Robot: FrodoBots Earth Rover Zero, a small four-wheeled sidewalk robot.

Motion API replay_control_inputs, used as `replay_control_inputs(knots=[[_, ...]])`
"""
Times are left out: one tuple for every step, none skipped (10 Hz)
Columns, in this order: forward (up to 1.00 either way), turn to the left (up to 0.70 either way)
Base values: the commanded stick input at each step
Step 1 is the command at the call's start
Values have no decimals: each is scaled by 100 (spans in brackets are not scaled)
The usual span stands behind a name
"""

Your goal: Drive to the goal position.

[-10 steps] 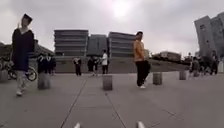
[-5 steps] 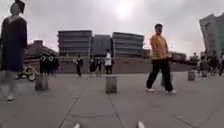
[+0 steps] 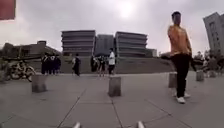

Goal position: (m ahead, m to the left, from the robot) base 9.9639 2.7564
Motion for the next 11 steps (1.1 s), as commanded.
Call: replay_control_inputs(knots=[[70, 14], [70, 14], [66, 16], [36, 31], [4, 70], [1, 70], [0, 70], [0, 70], [0, 70], [0, 70], [0, 70]])
